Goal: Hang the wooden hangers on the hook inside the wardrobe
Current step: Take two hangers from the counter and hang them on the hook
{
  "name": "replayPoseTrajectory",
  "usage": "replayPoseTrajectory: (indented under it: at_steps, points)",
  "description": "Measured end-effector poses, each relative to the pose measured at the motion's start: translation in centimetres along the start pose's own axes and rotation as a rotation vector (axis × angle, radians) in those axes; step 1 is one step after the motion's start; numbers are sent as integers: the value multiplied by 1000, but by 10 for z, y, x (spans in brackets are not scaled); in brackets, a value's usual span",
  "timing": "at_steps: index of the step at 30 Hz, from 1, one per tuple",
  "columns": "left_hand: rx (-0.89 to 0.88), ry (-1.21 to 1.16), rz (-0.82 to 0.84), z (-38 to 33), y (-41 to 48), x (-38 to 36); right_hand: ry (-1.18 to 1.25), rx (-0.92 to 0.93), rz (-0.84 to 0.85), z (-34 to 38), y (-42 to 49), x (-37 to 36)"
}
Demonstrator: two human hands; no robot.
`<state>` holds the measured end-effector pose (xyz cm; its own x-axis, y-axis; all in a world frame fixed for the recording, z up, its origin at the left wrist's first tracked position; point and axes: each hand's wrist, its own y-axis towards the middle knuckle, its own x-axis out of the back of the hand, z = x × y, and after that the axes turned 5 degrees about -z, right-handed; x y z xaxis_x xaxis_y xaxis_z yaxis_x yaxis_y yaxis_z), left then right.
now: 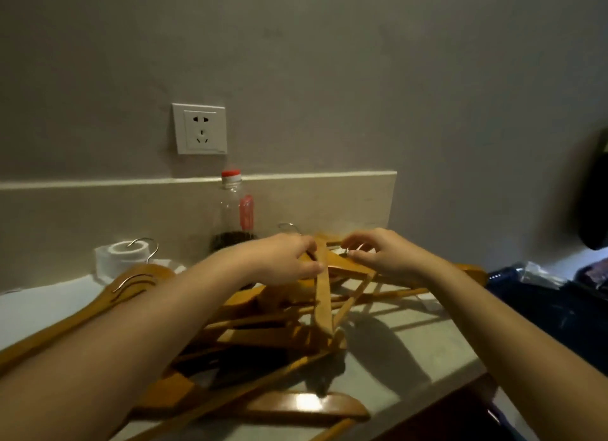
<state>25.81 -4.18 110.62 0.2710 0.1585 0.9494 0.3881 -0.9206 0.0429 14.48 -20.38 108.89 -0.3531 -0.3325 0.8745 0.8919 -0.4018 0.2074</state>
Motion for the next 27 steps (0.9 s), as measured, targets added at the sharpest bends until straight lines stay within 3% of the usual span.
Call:
replayPoseTrajectory:
  at_steps: [10,20,23,27]
  points:
    - [290,-190,30,21,77,-51,-14,14,38,-85,110,-40]
    - [383,-210,-8,16,87,-57,-69,211,109,-106,146,-44]
    - [397,-202,-14,10,87,-55,-69,273,70,-109,142,-39]
    - [369,-193,-92,0,81,-46,-99,343,-102,-104,133,-20]
